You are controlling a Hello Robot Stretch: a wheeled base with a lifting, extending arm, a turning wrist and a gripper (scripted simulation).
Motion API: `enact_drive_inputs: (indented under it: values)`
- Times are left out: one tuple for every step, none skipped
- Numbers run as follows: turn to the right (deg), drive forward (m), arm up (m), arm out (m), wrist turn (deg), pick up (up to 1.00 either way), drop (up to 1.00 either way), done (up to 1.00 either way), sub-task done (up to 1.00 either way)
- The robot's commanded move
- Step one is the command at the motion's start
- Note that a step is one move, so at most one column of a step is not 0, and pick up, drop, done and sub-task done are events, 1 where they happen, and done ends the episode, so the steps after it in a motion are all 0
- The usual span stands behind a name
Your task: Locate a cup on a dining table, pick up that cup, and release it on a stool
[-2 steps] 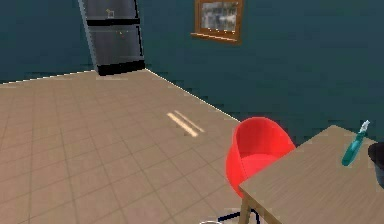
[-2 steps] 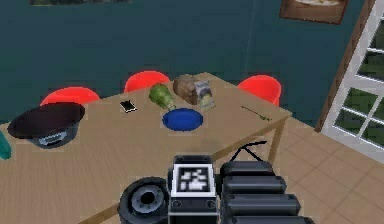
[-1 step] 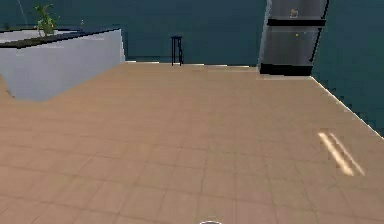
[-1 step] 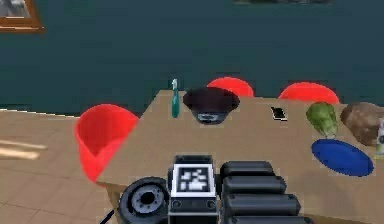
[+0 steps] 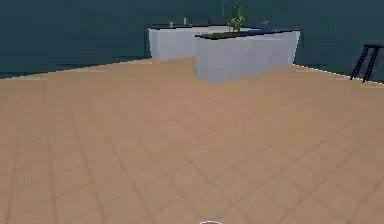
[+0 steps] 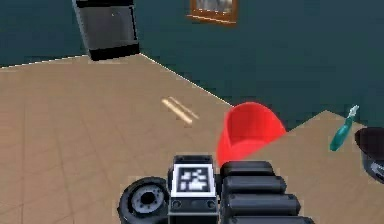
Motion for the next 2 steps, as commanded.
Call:
enact_drive_inputs:
  values:
    - [-45.0,0.0,0.0,0.0,0.0,0.0,0.0,0.0,0.0]
    - [-6.0,0.0,0.0,0.0,0.0,0.0,0.0,0.0,0.0]
